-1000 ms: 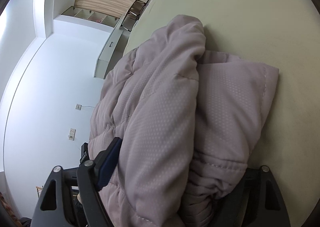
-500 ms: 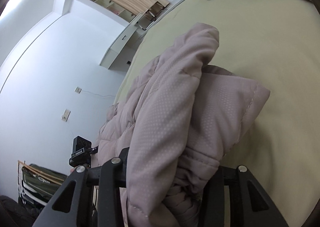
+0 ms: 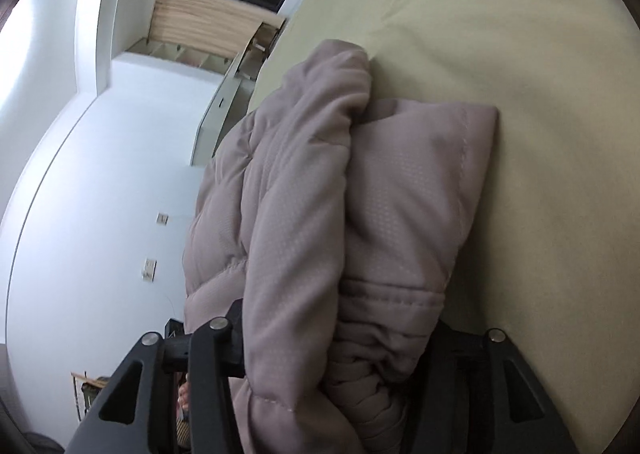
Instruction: Fold large clothes
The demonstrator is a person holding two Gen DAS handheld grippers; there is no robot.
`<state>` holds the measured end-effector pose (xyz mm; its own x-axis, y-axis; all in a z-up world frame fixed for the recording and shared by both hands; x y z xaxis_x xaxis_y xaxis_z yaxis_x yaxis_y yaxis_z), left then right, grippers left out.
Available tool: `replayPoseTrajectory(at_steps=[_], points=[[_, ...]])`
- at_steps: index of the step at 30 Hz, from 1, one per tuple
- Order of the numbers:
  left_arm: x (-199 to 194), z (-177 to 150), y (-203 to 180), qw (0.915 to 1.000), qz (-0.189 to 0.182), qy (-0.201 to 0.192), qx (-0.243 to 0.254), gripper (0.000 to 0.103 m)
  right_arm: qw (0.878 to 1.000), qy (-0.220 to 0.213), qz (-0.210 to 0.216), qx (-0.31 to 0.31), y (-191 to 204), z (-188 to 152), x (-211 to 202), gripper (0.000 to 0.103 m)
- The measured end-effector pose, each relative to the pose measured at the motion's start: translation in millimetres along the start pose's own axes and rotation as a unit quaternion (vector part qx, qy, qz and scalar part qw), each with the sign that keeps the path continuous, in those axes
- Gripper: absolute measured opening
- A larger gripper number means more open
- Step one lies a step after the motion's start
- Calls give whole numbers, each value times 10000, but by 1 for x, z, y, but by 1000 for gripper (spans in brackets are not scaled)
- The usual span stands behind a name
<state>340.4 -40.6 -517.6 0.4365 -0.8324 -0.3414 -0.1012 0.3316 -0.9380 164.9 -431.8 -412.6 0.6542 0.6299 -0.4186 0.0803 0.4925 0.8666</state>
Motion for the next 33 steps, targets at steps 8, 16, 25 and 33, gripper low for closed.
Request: replayPoseTrajectory(at_steps=[8, 16, 25, 33], points=[[-16, -10, -21, 9989, 263, -397, -17, 42, 9967, -464, -340, 579, 4, -4, -26, 69], [-54, -45, -91, 9802, 1167, -1171, 1087, 50, 9843, -1247, -1200, 340, 26, -23, -101, 71], [-108, -135, -229, 8554, 2814, -2781, 3343, 93, 9389, -1820, -2417, -1640, 146, -51, -106, 96], [-121, -214, -328, 7568, 3308, -3700, 4253, 103, 8624, -2635, -2964, -3145, 242, -85, -116, 103]])
Point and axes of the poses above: each gripper's, at about its wrist camera, not at the fingertips, and x roughly the way its jaws point, y to its left, z to its top, the point moved 4 cm from there along x, roughly the way its jaws point, and after that the axes turned 1 degree about -y, right-handed, at the moved point
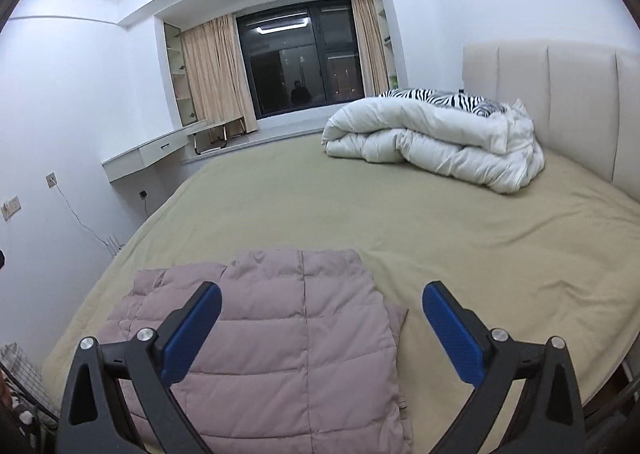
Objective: Fold large clothes
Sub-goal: 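Release the coat and pull both grippers back from the bundle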
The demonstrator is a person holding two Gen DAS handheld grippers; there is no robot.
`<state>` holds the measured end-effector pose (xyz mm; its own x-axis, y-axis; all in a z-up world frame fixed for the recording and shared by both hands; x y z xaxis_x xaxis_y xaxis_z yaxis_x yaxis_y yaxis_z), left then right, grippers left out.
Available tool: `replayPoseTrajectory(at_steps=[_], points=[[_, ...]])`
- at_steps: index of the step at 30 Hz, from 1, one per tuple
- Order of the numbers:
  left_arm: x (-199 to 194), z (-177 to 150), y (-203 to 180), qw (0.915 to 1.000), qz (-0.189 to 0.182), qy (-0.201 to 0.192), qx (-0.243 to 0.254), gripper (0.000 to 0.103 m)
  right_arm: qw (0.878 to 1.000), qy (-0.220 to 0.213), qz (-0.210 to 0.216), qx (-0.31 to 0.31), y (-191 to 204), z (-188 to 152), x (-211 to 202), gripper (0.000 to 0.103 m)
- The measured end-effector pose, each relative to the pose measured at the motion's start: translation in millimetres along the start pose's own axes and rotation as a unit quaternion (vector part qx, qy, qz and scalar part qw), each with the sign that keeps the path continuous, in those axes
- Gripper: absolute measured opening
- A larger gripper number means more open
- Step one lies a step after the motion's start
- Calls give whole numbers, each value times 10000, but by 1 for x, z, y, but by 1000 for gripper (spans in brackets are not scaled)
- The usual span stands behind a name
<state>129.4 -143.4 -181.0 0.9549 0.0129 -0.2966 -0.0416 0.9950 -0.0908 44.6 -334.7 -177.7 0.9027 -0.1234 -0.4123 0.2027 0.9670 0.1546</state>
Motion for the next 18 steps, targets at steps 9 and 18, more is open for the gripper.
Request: replayPoseTrajectory(at_steps=[9, 18], points=[[-40, 9, -40, 9971, 369, 354, 560, 103, 9978, 506, -114, -418, 35, 10, -32, 103], [0, -51, -33, 9861, 207, 1642, 158, 103, 9901, 1222, -406, -555, 55, -2, -37, 103]])
Point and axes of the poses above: each gripper's, at about its wrist camera, not at the fingertips, and x roughly the way its jaws point, y to its left, z to its top, the point moved 4 cm from there along x, roughly the way its jaws point, and after that the axes turned 1 degree about -y, right-handed, at the moved point
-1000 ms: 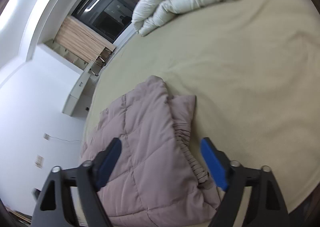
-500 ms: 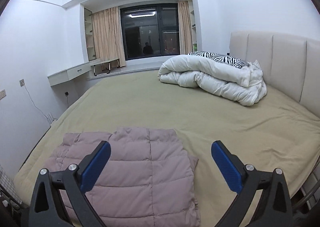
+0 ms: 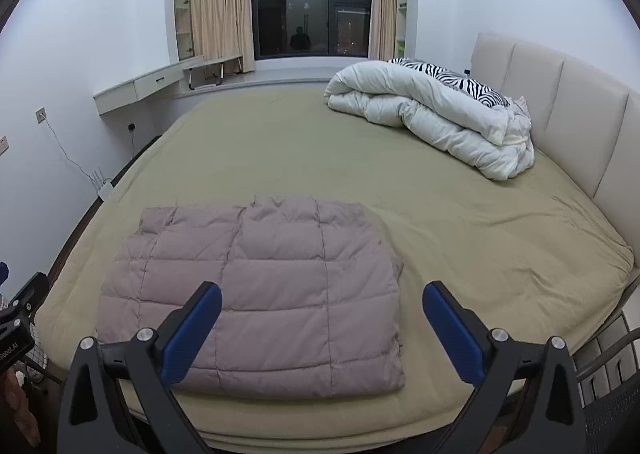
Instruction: Fold large clothes
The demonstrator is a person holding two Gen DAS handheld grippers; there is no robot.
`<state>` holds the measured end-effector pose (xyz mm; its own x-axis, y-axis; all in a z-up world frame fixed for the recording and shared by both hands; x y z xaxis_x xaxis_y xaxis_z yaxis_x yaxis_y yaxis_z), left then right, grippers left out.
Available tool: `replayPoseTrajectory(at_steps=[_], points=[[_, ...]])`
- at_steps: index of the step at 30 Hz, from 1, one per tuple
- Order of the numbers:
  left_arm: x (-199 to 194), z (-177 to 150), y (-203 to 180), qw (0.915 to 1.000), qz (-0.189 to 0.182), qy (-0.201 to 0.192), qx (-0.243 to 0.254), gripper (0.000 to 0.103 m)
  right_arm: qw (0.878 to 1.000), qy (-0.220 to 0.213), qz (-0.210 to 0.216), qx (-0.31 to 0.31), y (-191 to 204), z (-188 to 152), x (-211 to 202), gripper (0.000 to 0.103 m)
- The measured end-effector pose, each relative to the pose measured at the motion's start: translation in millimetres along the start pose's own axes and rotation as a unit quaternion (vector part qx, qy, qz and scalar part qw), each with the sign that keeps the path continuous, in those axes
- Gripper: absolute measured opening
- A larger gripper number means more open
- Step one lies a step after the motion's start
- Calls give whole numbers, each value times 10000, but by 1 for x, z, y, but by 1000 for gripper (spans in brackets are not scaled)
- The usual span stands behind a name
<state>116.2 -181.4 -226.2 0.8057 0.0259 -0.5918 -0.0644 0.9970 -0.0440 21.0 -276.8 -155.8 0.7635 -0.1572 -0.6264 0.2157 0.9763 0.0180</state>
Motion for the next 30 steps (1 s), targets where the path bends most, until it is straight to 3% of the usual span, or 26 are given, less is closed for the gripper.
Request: replayPoseTrajectory(at_steps=[4, 12, 30], points=[[21, -10, 3, 9995, -2, 310, -61, 103, 9994, 340, -48, 82, 3, -10, 6, 103], [39, -20, 4, 9979, -47, 644, -36, 103, 9985, 553, 47, -34, 15, -21, 7, 103], [62, -34, -3, 9951, -135, 980, -29, 103, 9959, 868, 138, -205, 33, -34, 16, 103]])
Point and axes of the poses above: each gripper's, at about its wrist camera, not at the fingertips, and x roughly the way its jaws point, y to its left, z to its top, the point moved 4 cm from there along x, roughly the way its jaws point, and after that the axes turned 1 degree about -y, right-handed, at the moved point
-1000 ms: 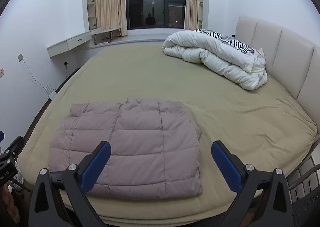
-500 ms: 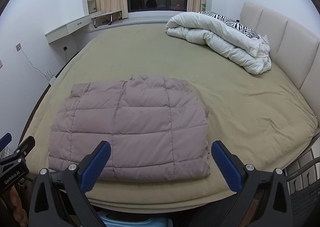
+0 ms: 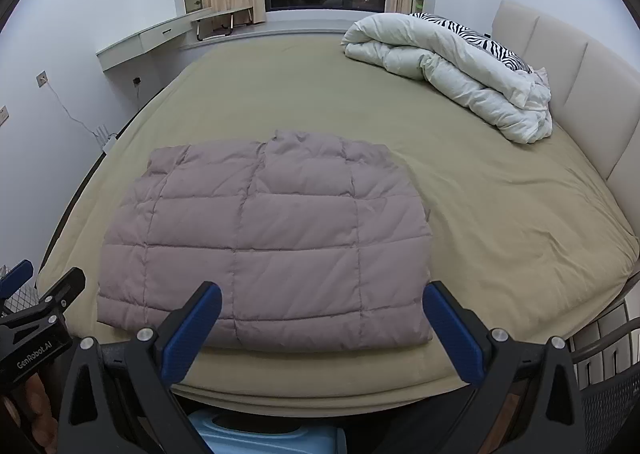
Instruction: Fold large clothes
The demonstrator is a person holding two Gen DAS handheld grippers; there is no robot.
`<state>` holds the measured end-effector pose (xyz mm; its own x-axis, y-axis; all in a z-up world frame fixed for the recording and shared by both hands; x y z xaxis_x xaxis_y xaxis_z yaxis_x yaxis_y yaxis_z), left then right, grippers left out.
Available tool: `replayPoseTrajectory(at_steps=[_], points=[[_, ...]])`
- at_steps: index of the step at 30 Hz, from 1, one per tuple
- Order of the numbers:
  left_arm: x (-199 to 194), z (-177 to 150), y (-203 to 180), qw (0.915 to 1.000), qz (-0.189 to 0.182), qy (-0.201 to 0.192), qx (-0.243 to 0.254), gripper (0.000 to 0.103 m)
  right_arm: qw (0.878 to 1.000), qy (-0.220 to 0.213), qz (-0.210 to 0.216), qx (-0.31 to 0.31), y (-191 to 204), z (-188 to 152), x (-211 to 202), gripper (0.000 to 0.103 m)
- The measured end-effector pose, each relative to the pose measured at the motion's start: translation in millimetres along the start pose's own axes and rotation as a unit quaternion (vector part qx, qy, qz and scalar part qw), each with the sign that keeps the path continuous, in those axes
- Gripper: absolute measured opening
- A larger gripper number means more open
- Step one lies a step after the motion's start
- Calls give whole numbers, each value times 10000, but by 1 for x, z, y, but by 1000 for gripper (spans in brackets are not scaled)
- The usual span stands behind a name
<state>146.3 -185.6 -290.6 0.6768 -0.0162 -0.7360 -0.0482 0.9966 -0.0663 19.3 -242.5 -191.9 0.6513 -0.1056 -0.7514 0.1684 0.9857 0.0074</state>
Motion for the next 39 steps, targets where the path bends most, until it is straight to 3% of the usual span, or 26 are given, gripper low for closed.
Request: replayPoseTrajectory(at_steps=[39], points=[[4, 0, -3, 10000, 59, 9, -6, 103, 10000, 61, 34, -35, 4, -3, 4, 103]])
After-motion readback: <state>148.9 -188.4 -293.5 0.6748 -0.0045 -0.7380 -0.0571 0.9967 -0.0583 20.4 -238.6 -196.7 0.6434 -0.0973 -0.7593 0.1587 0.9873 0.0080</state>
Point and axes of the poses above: each gripper's, at about its wrist camera, not at the fingertips, and x roughly the way its jaws point, y to its left, z to its top, the point moved 4 cm from there along x, roughly the way its jaws point, and after that the axes turned 1 degree about -y, right-handed, at the moved point
